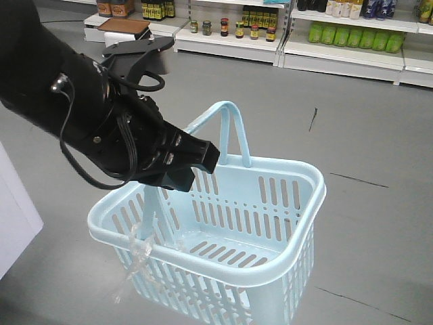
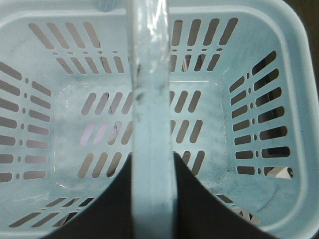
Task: Pick three apples into basket with both arms
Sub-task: 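Hold the basket in the left gripper while the base turns away, then drive the base with the held basket toward another fruit table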
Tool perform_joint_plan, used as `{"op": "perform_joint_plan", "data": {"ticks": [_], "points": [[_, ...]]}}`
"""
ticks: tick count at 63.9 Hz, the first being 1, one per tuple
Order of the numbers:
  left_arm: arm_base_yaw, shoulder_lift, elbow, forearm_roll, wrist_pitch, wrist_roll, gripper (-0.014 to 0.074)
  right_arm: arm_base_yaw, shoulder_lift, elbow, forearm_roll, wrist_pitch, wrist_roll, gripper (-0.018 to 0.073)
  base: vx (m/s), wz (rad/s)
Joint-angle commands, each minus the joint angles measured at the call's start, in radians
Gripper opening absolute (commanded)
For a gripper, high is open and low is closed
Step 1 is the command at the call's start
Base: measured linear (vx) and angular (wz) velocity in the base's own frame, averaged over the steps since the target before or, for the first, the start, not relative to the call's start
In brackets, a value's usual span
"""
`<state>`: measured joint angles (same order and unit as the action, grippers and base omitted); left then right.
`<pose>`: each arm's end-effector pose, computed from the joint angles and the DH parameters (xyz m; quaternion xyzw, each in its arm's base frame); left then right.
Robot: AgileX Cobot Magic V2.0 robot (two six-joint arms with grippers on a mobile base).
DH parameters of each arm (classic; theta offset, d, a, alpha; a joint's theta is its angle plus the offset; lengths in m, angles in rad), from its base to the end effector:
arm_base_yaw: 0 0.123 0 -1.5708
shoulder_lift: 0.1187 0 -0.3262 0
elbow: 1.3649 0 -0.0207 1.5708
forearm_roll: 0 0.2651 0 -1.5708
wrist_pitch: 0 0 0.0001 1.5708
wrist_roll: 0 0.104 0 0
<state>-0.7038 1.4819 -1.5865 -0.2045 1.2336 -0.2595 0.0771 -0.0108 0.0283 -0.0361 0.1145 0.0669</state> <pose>0.2296 -0.2210 0.4321 0.2043 0.9382 -0.2107 0.1833 0.0425 0.0028 0.1925 -0.0152 0.7226 0.0359 0.6902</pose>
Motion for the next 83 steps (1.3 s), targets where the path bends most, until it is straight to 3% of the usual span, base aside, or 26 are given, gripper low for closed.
{"op": "perform_joint_plan", "data": {"ticks": [1, 83], "points": [[-0.006, -0.044, -0.028, -0.023, -0.055, -0.007, -0.0008, -0.007, -0.01, 0.015, -0.007, -0.067, -0.001, -0.0004, 0.2, 0.06], [-0.006, -0.044, -0.028, -0.022, -0.055, -0.007, -0.0008, -0.007, -0.01, 0.015, -0.007, -0.067, -0.001, -0.0004, 0.25, -0.2]]}}
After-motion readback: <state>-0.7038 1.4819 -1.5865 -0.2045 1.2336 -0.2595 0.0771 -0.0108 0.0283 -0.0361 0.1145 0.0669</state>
